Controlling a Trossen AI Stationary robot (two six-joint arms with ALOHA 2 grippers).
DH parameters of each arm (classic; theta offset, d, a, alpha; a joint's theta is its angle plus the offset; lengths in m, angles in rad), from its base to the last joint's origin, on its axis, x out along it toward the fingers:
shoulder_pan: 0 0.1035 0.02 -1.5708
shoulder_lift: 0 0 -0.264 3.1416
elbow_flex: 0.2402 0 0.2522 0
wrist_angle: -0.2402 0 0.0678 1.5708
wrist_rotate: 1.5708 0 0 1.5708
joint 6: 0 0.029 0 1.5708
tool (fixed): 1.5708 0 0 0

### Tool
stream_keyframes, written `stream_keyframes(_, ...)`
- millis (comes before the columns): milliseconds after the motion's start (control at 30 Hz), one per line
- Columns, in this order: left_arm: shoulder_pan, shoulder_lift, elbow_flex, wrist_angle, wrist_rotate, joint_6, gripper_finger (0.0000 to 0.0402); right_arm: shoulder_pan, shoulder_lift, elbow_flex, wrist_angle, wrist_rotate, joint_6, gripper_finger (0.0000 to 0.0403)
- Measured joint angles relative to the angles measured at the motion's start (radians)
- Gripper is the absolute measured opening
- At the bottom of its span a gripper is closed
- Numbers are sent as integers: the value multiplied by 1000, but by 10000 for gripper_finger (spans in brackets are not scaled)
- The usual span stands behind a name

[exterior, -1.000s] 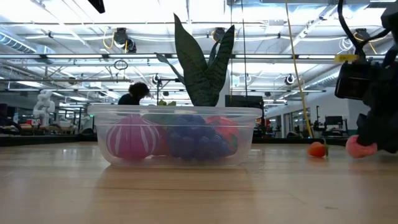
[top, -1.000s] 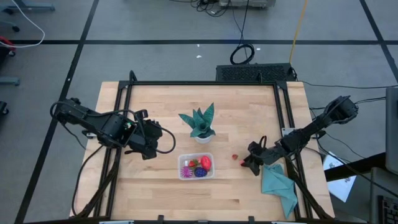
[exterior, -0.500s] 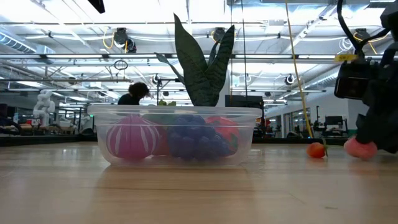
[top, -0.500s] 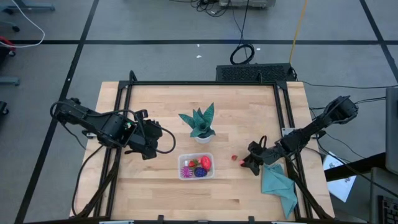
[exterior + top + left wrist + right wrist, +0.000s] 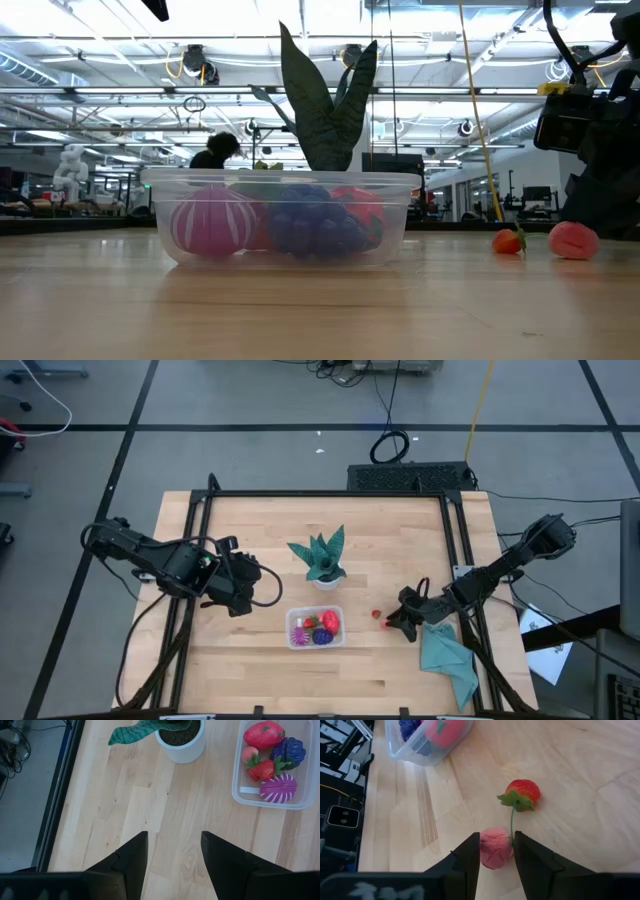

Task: Pick and placing Produce into tupperware
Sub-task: Put the pink peach into the transparent bin

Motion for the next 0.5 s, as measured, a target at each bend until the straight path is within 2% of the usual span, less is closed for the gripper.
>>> stream_keyframes(167,0,0,0,0,0,0,186,0,0,0,-1,-4,8,114)
stream_keyframes(500,0,0,0,0,0,0,186,0,1,0,-19,-28,29,158)
